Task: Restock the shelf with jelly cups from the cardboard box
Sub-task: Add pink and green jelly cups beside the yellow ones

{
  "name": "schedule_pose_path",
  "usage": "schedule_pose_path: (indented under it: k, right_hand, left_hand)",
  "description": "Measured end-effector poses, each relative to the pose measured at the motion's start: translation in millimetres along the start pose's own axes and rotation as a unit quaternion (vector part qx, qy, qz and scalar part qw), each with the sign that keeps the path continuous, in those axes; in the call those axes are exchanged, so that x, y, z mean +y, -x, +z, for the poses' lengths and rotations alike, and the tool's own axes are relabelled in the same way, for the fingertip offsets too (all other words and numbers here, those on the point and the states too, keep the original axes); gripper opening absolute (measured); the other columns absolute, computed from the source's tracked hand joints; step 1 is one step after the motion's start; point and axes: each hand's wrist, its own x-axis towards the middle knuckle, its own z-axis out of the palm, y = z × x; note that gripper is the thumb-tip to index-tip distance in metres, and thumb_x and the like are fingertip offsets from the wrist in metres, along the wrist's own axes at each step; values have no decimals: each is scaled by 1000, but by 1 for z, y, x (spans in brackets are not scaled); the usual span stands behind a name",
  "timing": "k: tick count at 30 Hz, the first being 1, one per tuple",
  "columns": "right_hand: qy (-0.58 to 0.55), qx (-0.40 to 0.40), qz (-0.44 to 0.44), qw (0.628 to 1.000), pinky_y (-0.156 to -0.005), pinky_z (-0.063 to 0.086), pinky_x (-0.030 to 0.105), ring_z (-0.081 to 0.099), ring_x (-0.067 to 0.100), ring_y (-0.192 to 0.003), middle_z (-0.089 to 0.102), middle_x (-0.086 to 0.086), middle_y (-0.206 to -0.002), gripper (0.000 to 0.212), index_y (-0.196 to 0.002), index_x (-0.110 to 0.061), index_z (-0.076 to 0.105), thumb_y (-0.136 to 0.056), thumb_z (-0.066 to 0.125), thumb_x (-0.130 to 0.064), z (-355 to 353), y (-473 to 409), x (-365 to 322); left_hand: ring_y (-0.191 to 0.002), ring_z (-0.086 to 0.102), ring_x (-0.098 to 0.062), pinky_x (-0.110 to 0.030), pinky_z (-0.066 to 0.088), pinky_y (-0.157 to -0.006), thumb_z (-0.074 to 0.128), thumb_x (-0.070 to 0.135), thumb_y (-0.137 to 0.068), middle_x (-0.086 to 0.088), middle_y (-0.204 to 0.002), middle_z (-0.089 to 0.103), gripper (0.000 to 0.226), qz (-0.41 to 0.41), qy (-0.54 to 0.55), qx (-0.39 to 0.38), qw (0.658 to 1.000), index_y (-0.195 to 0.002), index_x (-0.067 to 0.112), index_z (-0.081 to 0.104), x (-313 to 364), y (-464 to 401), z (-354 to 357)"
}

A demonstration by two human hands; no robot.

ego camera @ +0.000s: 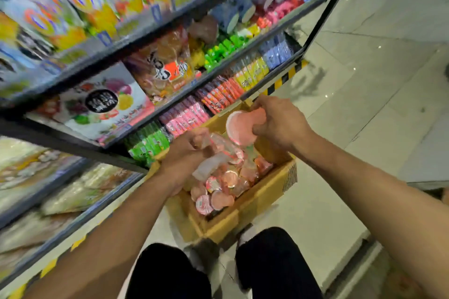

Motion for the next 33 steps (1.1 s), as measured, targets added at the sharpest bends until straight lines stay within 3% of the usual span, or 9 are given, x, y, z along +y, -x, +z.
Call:
schedule_pose_path:
  k: [2, 6, 12, 15, 18, 22, 26, 28, 33]
  right_hand:
    - [-20, 29, -26, 999, -68, 49, 33, 65, 29, -93, 71, 6, -100, 39, -116, -22, 66, -77, 71, -23, -56, 21, -42]
    - [-56, 100, -74, 991, -78, 54, 40, 66, 31, -100, 73, 8, -106, 31, -115, -23, 69, -85, 69, -29, -163, 59, -118]
    - [-88, 199, -129, 967, -83, 53, 37, 67, 22, -100, 73, -3, -108, 43, -116, -27, 68, -79, 64, -48, -266, 93, -185]
    - [-76, 229, -156, 958, -82, 52, 37, 67, 24, -102, 73, -2, -111, 40, -119, -27, 68, -84, 65, -46, -293, 106, -197]
    - [-64, 249, -180, 950, -90, 50, 36, 65, 24, -110, 71, 1, -121, 44, -128, -21, 66, -87, 70, -37, -311, 114, -203]
    - [-64, 229, -228, 944, -96, 49, 37, 65, 25, -115, 70, 5, -125, 48, -130, -16, 67, -85, 71, -33, -327, 108, -204]
    - [-77, 200, -274, 938, -98, 50, 37, 64, 24, -117, 68, 7, -128, 50, -133, -14, 65, -86, 75, -29, -350, 93, -197]
    - [-78, 198, -305, 928, -95, 47, 32, 64, 23, -115, 69, 6, -127, 48, -133, -15, 65, -87, 74, -28, -364, 86, -191]
    - [-90, 205, -379, 898, -93, 48, 29, 69, 20, -96, 73, 4, -119, 41, -128, -14, 68, -89, 72, -25, -404, 67, -168]
  left_hand:
    - [-90, 65, -6, -16, 50, -72, 86, 12, -70, 16, -89, 70, 45, 5, 49, 21, 999, -107, 25, 65, 64, 43, -14]
    - [-113, 61, -17, -26, 49, -97, 75, 12, -82, -6, -128, 64, 39, 25, 137, 69, 988, -117, 19, 58, 177, 116, -34]
    - [-73, 68, -15, -28, 52, -66, 66, 18, -93, -6, -89, 74, 14, 61, 216, 79, 971, -103, 7, 68, 279, 186, -61]
    - [-71, 68, -20, -30, 48, -64, 61, 38, -95, -9, -94, 73, 29, -7, 292, 48, 955, -103, 12, 72, 304, 206, -69]
    - [-73, 63, -22, -31, 45, -63, 52, 53, -97, -12, -100, 68, 53, -40, 316, -8, 948, -124, 10, 66, 320, 222, -69]
    - [-70, 57, -21, -31, 40, -65, 60, 57, -90, -9, -88, 65, 58, -72, 350, -57, 932, -123, 8, 65, 338, 238, -56]
    - [-67, 61, -20, -30, 50, -63, 77, 18, -72, -10, -85, 67, 66, -24, 311, -14, 950, -133, 3, 57, 351, 242, -35]
    - [-68, 66, -20, -28, 53, -56, 75, 3, -78, -10, -85, 70, 57, 18, 266, 42, 963, -132, 1, 56, 363, 241, -21]
    - [-82, 71, -22, -24, 52, -52, 81, 8, -79, -6, -108, 73, 53, 90, 91, 179, 975, -126, 17, 58, 400, 236, 18]
